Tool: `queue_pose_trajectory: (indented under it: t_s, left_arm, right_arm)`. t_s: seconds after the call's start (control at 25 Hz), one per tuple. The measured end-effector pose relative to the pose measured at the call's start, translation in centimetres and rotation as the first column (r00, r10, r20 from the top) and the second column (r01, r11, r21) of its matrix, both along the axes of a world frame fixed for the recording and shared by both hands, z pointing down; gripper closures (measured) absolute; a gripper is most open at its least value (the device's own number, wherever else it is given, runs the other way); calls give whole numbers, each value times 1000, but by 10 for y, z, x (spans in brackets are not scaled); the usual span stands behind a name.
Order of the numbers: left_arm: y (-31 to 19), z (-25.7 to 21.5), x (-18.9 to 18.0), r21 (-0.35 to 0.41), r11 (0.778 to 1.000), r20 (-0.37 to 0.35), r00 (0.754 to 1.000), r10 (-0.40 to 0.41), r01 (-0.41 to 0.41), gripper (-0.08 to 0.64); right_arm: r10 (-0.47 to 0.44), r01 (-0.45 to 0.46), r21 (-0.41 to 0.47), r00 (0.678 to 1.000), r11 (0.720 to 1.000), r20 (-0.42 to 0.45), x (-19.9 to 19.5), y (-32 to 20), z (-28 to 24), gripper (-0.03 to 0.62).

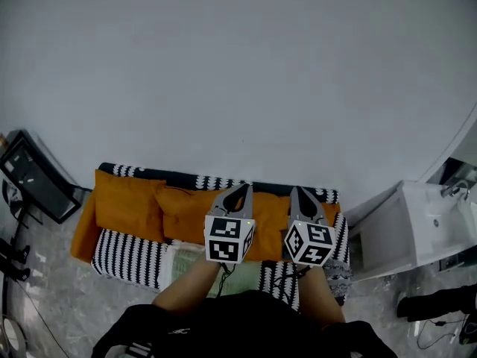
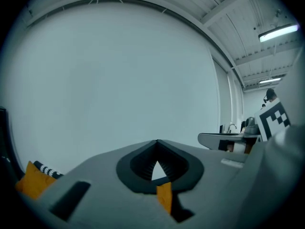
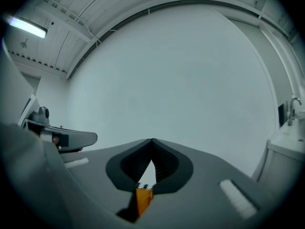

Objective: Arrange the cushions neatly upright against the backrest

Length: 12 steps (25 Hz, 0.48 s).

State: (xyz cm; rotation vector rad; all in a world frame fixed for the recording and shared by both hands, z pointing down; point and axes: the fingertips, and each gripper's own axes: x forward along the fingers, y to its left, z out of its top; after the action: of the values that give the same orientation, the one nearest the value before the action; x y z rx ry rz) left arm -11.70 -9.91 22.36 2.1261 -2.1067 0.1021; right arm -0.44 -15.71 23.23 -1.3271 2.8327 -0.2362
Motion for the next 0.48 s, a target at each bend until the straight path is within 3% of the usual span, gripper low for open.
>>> queue_pose_trajectory:
  t_s: [0.48]
  left_arm:
    - [12,3,-11,-13,1000,-13,1000,1,-2,554]
  right_arm:
    - [21,-21,20,1000,1000,-23,-1,16,-1,588]
